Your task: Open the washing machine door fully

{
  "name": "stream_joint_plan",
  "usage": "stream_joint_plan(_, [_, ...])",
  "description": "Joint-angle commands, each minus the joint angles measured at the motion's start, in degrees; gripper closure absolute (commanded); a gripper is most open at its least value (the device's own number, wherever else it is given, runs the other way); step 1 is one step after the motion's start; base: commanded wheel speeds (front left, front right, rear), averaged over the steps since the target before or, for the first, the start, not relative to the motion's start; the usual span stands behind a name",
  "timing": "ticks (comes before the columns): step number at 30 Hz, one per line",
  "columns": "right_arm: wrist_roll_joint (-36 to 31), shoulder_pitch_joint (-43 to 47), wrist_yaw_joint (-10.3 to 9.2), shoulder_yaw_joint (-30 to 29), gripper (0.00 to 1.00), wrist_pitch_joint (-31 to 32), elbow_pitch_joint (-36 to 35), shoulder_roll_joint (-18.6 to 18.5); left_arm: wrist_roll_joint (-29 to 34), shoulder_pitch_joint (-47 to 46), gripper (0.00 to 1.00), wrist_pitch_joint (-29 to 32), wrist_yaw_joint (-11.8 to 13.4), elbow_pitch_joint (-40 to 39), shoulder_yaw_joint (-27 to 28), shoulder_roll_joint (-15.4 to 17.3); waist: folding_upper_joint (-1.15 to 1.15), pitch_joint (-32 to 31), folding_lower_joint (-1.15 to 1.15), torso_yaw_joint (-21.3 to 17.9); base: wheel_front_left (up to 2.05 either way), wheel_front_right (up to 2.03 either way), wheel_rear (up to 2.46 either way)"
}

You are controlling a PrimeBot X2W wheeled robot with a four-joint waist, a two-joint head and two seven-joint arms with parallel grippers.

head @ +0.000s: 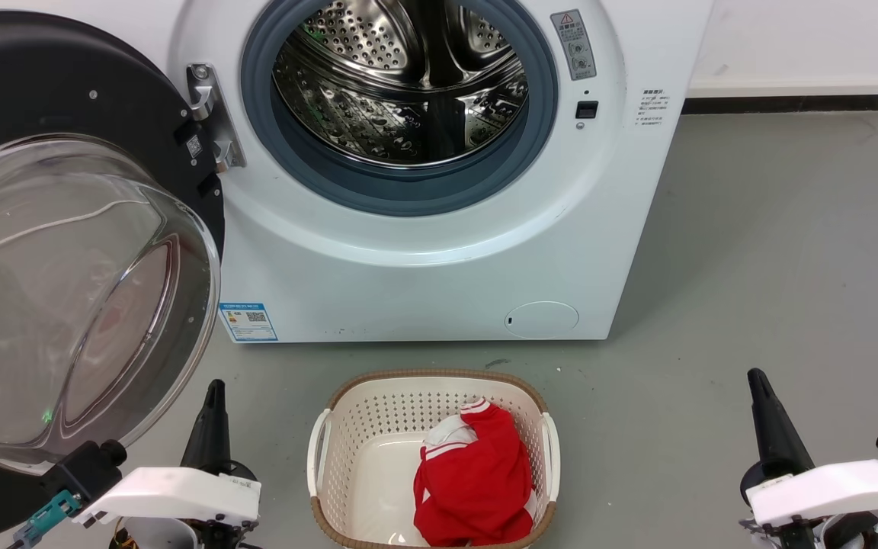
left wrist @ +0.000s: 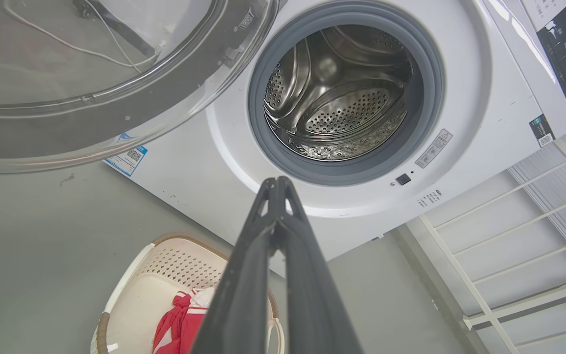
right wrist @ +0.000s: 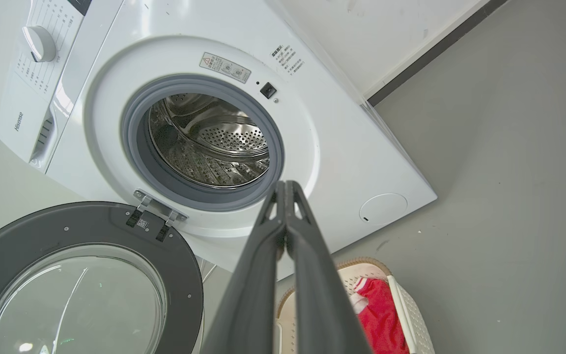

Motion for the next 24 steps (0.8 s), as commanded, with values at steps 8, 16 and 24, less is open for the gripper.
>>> stream_joint_plan(8, [7.5, -2.4, 0.0, -0.5, 1.0, 1.3, 0.5, -0.5, -7.5, -1.9, 1.0, 1.7, -0.8, 0.0, 0.8, 0.0, 0.0, 0.0, 0.0, 0.1, 0.0, 0.0, 0.0])
stream_joint_plan(16, [12.4, -3.0, 0.0, -0.7, 1.0, 2.2, 1.1, -0.6, -12.4, -2.2, 1.0, 3.0, -1.2, 0.4, 1.2, 0.0, 0.0, 0.0, 0.0, 0.1, 0.0, 0.0, 0.0])
stream_joint_plan(24, [17.6, -3.5, 0.0, -1.0, 1.0, 3.1, 1.8, -0.6, -17.6, -2.4, 1.0, 4.2, -1.6, 0.8, 1.6, 0.0, 0.0, 0.1, 0.0, 0.2, 0.0, 0.0, 0.0])
